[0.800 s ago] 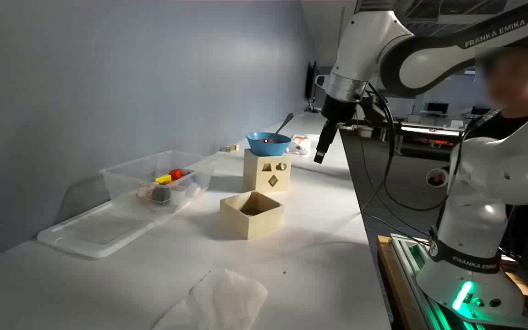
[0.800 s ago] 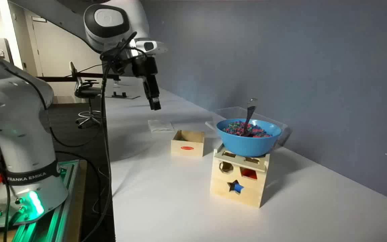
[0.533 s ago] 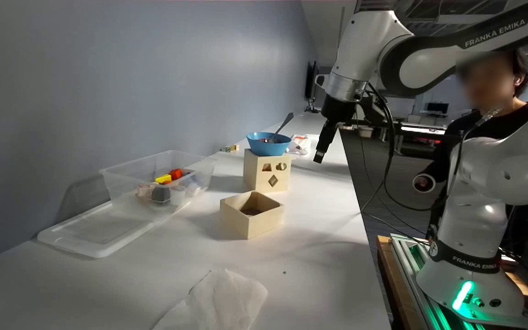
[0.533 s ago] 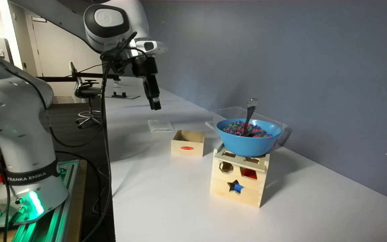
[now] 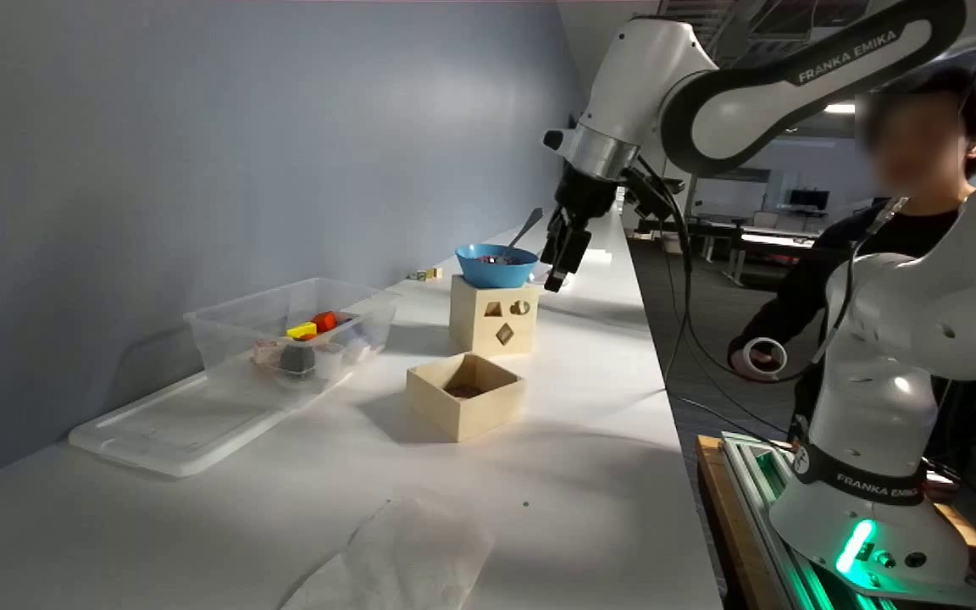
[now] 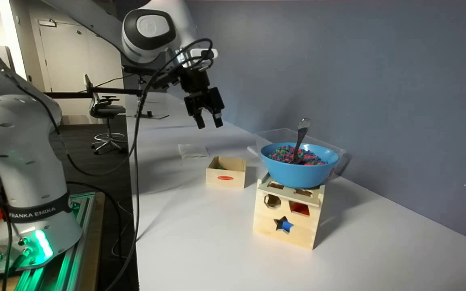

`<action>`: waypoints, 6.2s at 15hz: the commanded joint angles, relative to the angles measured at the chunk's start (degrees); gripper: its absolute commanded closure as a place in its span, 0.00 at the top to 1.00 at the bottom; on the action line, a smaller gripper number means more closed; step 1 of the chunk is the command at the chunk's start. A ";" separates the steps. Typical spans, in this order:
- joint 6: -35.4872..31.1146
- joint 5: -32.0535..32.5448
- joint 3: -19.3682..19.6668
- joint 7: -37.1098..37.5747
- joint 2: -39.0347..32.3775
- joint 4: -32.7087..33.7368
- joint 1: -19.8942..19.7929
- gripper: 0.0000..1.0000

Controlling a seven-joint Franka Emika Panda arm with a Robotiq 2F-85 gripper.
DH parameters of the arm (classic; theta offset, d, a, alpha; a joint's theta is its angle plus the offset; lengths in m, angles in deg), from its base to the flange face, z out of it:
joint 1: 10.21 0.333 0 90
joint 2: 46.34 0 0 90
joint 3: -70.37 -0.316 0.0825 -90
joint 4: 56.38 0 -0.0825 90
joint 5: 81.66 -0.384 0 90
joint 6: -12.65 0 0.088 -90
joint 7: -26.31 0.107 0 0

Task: Remove the green block from the wooden box and put it in the clear container.

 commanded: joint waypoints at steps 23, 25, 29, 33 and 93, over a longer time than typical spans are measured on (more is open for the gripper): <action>3.31 -19.42 8.17 -56.55 -29.53 16.62 8.02 1.00; 1.34 -21.28 6.91 -55.98 -33.04 19.52 7.65 1.00; 1.63 -20.53 4.64 -54.22 -33.39 19.68 5.94 1.00; 0.65 -21.69 3.23 -54.69 -37.21 22.03 5.43 1.00; -18.33 -11.70 2.14 -37.75 -40.66 35.35 1.22 0.08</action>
